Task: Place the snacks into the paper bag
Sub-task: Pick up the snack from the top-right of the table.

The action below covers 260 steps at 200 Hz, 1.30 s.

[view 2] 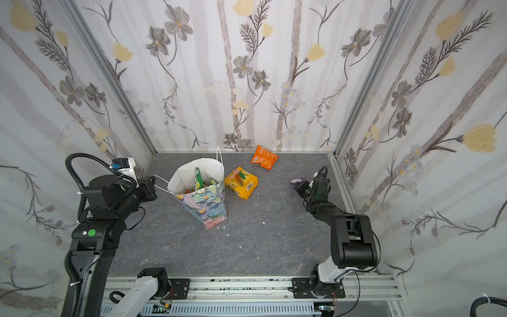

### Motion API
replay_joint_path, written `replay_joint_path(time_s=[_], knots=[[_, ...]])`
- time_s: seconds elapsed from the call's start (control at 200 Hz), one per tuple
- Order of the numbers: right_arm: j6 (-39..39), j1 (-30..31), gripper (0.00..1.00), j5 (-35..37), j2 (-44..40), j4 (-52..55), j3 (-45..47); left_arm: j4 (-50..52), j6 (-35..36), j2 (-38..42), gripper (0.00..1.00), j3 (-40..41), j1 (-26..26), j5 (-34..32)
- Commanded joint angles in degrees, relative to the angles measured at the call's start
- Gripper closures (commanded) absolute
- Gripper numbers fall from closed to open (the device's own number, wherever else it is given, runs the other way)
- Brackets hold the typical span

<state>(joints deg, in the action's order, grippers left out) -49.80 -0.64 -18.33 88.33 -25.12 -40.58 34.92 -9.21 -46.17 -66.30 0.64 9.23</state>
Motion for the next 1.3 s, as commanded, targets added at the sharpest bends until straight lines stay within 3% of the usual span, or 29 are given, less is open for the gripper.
replay_joint_path(time_s=[0.0, 0.48, 0.719, 0.904, 1.294], knots=[[4.2, 0.1, 1.0, 2.6, -2.8, 5.8, -1.3, -3.1, -0.4, 0.3, 1.0, 0.3, 0.1, 0.4], [20.0, 3.7, 1.0, 1.8, -6.4, 32.9, -18.0, -3.8, -0.4, 0.2, 1.0, 0.5, 0.1, 1.4], [23.0, 5.9, 1.0, 1.7, -9.4, 38.7, -23.4, -4.2, -0.4, 0.1, 1.0, 0.6, 0.1, 1.6], [24.5, 6.7, 1.0, -4.1, -9.4, 41.3, -27.0, -4.2, -0.1, 0.1, 1.0, 0.4, 0.1, 1.7], [26.6, 13.0, 1.0, -3.8, -8.0, 51.7, -38.9, -4.8, -0.1, 0.0, 1.0, 0.6, 0.1, 2.5]])
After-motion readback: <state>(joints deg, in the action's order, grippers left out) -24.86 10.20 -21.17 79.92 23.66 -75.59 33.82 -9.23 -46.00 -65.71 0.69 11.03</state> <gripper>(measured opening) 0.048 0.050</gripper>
